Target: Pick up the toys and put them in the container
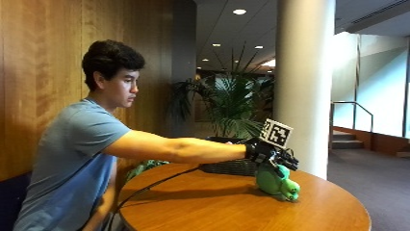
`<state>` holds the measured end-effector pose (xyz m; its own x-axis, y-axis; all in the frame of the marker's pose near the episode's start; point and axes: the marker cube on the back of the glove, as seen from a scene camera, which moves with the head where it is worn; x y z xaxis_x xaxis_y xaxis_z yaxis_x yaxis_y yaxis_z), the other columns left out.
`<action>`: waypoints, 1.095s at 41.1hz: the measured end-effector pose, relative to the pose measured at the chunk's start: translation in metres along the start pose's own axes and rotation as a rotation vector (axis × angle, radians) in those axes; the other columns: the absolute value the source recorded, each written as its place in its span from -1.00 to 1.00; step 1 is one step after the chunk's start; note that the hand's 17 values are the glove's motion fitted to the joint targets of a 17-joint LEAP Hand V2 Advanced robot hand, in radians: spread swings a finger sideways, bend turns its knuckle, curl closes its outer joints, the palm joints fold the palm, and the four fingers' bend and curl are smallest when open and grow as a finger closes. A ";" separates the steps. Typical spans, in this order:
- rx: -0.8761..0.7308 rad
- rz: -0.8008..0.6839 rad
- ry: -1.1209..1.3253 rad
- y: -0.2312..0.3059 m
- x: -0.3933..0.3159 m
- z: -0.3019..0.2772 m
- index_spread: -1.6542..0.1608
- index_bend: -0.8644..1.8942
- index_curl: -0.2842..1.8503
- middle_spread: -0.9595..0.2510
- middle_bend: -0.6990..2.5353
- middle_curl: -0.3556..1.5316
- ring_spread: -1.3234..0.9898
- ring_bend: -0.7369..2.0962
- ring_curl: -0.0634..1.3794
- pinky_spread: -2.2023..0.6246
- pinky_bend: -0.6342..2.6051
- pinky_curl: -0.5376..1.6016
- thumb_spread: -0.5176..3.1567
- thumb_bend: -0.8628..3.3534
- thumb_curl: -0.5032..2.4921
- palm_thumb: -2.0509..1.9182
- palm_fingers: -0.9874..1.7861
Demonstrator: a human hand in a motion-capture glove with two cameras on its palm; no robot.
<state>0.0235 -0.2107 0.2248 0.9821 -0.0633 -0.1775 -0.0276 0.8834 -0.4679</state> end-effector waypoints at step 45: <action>0.256 0.072 -0.025 -0.022 -0.027 0.039 0.46 -0.13 -0.48 0.24 -0.27 -0.24 -0.08 0.11 -0.23 0.39 0.05 -0.26 -0.12 -0.48 -0.29 0.42 0.23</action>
<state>0.0047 -0.2102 0.2738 0.9836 0.0125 -0.1797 -0.0525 0.9741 -0.2200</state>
